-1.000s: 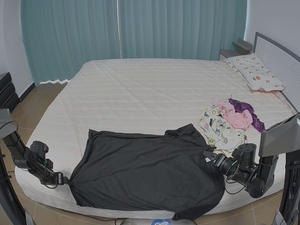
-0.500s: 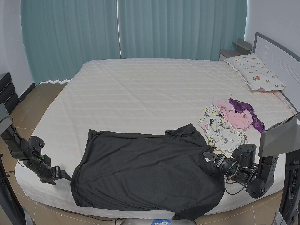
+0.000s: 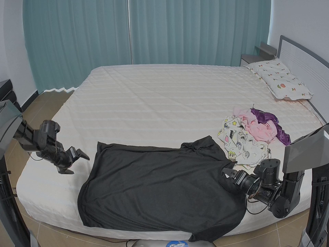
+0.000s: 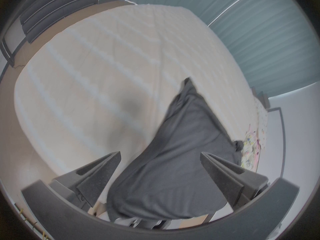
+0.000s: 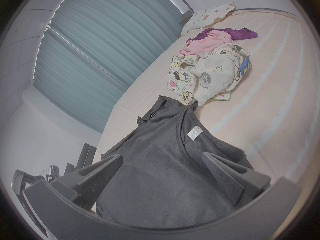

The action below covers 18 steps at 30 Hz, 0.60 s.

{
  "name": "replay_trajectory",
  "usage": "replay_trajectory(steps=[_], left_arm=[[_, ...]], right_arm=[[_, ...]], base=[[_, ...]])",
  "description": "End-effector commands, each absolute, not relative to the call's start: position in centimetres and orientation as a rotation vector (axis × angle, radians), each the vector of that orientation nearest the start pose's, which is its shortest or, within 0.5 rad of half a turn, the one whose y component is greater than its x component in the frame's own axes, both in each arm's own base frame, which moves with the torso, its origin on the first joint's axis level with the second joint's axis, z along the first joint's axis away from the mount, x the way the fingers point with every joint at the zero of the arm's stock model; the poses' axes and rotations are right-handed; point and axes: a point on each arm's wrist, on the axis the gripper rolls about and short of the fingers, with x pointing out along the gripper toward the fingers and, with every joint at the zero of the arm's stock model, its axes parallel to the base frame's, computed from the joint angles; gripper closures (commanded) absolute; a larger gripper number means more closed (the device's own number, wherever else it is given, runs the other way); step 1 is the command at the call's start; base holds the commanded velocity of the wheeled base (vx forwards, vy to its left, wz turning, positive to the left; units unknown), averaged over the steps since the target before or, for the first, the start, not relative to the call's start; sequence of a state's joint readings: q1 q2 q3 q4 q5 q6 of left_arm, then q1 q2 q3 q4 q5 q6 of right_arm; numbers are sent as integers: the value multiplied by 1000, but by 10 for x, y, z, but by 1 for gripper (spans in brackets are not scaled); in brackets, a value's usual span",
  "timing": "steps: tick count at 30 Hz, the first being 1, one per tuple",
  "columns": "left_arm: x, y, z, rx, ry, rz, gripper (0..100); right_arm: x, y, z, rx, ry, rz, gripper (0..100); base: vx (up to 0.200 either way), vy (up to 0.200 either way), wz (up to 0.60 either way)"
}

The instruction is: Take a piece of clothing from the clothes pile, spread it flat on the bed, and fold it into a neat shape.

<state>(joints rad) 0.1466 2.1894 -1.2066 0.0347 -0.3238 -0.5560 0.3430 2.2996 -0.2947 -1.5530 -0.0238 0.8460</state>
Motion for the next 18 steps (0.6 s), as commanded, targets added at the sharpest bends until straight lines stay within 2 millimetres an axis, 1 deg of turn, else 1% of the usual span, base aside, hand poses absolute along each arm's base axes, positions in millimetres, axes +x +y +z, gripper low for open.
replay_trajectory(steps=[1, 4, 5, 6, 7, 10, 12, 15, 18], left_arm=[[450, 9, 28, -740, 964, 136, 0], [471, 6, 17, -723, 930, 149, 0], [471, 6, 17, -723, 930, 149, 0], [480, 4, 11, -724, 919, 145, 0], [486, 0, 5, -719, 916, 136, 0], [496, -4, -4, -708, 900, 132, 0], [503, -4, -7, -701, 879, 148, 0], [509, -6, -13, -694, 867, 154, 0], [513, -8, -14, -690, 856, 152, 0]], right_arm=[[268, 95, -12, 742, 550, 104, 0], [268, 95, -13, 741, 553, 103, 0], [268, 95, -13, 741, 553, 103, 0], [267, 96, -15, 736, 563, 103, 0], [266, 97, -15, 734, 566, 107, 0], [266, 99, -17, 731, 573, 109, 0], [265, 100, -17, 729, 578, 112, 0], [265, 100, -18, 727, 578, 110, 0], [265, 100, -19, 728, 580, 110, 0]], base=[[0, 0, 0], [0, 0, 0], [0, 0, 0], [0, 0, 0], [0, 0, 0], [0, 0, 0], [0, 0, 0], [0, 0, 0], [0, 0, 0]])
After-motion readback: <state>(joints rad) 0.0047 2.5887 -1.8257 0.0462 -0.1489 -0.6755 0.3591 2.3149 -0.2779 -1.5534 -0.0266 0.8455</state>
